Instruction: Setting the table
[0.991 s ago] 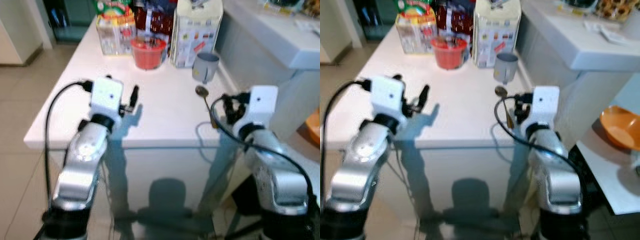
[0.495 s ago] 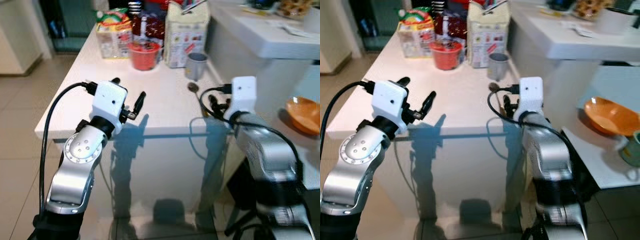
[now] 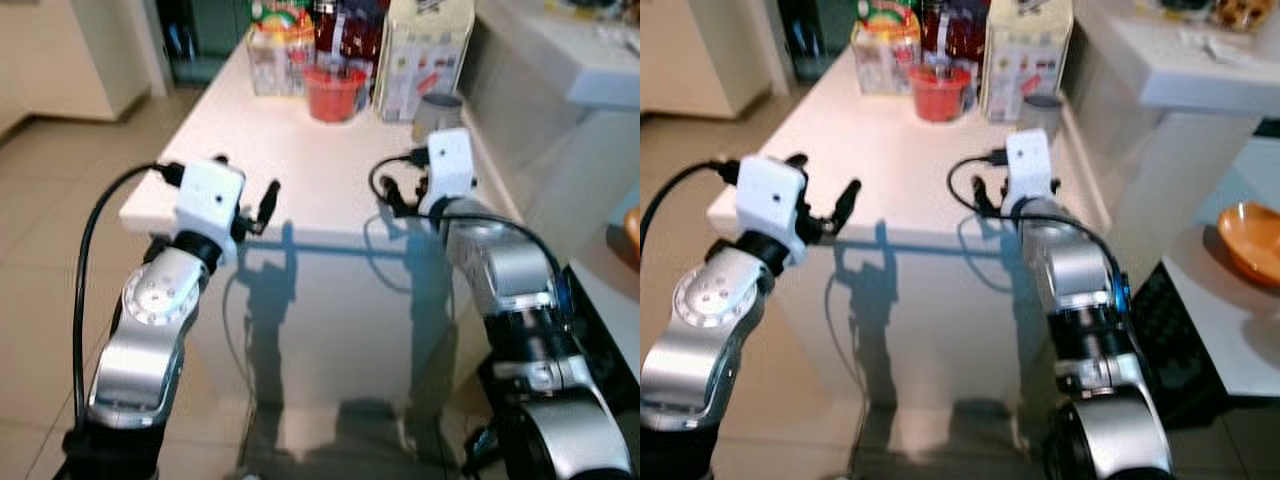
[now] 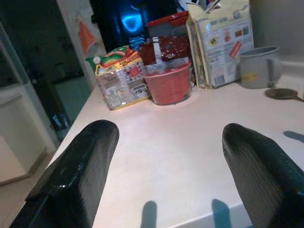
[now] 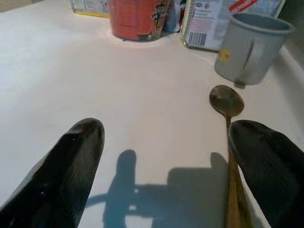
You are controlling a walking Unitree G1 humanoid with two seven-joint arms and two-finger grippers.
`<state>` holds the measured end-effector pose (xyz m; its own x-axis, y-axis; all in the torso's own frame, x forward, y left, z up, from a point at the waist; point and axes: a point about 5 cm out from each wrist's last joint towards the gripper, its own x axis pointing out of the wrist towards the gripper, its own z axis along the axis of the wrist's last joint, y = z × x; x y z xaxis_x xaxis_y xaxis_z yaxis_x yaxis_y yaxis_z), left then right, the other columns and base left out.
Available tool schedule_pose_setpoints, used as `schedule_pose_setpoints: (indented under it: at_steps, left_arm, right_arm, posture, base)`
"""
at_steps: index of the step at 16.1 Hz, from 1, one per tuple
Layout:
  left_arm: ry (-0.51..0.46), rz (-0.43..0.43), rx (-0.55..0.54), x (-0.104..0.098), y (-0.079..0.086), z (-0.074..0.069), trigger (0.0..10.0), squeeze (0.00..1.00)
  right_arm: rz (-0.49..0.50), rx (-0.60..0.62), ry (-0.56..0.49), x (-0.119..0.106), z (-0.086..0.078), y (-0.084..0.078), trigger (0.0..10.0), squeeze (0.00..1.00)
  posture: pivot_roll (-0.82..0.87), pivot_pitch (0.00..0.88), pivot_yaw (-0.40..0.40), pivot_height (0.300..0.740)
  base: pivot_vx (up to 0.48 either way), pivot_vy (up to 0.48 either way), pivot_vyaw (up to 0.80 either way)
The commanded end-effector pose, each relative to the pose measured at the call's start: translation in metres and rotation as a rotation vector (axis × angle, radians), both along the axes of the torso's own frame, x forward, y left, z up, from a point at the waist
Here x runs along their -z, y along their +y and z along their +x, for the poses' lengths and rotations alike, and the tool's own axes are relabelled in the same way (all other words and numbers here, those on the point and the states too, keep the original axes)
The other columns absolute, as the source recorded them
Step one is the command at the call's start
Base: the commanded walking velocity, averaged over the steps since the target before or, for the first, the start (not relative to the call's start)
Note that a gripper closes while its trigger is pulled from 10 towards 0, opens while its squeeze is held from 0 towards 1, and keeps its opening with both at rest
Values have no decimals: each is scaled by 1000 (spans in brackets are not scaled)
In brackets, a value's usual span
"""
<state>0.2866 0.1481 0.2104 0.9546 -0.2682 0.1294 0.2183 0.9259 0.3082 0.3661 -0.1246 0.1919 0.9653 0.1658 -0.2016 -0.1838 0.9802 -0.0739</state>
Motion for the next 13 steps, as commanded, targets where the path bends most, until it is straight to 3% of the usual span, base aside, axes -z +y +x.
schedule_pose_setpoints:
  at_steps: [1,3,10,13]
  left_arm:
    - [-5,-13,-23,-1,2,0,10000,0]
    - [-17,-56,-35,-2,2,2,10000,0]
    - [-13,-70,-44,-3,1,2,10000,0]
    - [-20,-51,-53,-3,2,1,10000,0]
  right_arm:
    - [1,20,-32,-2,-4,-2,10000,0]
    - [40,50,-56,-2,-11,-2,10000,0]
    - [60,66,-66,0,-16,-2,10000,0]
    - [46,48,-61,-1,-16,1,10000,0]
  posture:
    - [43,0,-41,740]
    - [35,0,-30,740]
    - [37,0,-28,740]
    - [37,0,-31,740]
  base:
    - [0,0,0]
    - [279,0,0]
    - [334,0,0]
    - [0,0,0]
